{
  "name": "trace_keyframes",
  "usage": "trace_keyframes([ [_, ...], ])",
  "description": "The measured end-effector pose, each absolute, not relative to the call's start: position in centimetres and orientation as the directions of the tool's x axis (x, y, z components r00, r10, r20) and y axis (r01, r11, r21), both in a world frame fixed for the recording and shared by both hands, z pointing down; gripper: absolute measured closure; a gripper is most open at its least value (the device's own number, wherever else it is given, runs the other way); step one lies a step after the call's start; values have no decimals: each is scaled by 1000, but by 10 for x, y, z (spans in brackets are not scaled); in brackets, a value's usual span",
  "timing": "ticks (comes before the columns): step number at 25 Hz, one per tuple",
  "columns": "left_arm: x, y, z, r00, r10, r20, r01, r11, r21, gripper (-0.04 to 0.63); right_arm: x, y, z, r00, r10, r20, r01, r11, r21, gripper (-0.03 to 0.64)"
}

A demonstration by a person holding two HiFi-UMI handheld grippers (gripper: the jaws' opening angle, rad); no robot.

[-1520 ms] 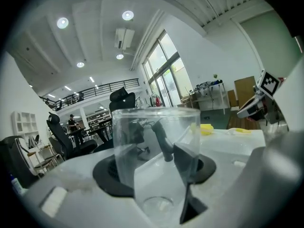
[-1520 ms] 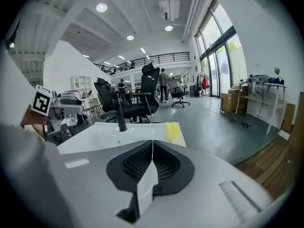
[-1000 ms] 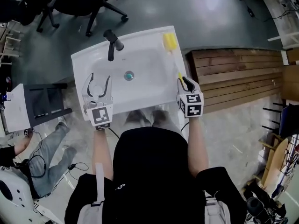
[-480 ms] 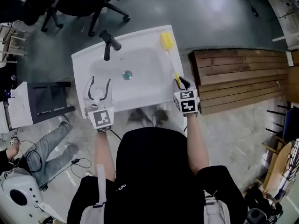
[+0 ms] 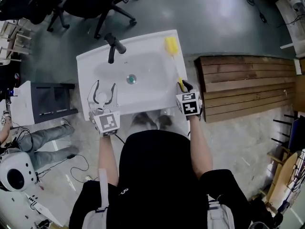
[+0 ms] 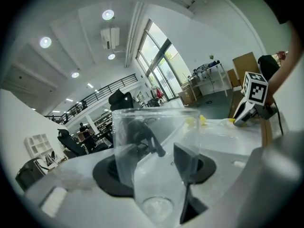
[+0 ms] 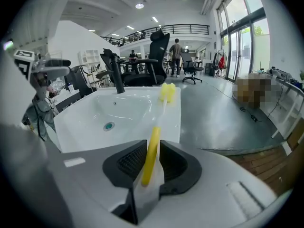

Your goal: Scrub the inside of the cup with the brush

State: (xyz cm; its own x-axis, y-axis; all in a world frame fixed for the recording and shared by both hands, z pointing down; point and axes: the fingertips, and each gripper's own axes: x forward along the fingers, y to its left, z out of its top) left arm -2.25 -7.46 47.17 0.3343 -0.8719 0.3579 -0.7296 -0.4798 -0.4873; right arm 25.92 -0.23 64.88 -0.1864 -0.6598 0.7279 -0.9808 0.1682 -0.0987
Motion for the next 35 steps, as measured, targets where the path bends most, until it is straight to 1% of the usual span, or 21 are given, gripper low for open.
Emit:
trace_keyframes([
  [1,-22,-75,472,330,-874,357,-735,-475,-484,330,259,-3,649,-186,-658,730,-981,172,-95,545],
  [5,-18,-76,470,338,-872,355,-699,-485,-526,330,261,-4,650,-176,-649,740,-982,172,-82,560],
  [11,-17,-78,469,324,-878,352,-703,-473,-531,330,271,-3,646,-159,-646,747,-986,145,-85,563],
  [15,-17,-82,468,322,-880,350,-697,-471,-541,330,276,-5,637,-187,-653,734,-982,143,-123,565],
  [19,-19,-84,476,329,-873,359,-661,-485,-572,330,279,-8,626,-225,-671,706,-974,161,-157,565],
  [21,-16,-85,473,328,-875,356,-668,-481,-568,330,280,-8,619,-249,-674,695,-969,176,-176,566],
  [27,-13,-93,473,319,-875,365,-653,-482,-584,330,268,-11,587,-402,-678,616,-915,313,-253,565],
  [35,-18,-102,476,299,-871,390,-601,-489,-632,330,244,-6,551,-568,-620,541,-814,518,-262,565],
])
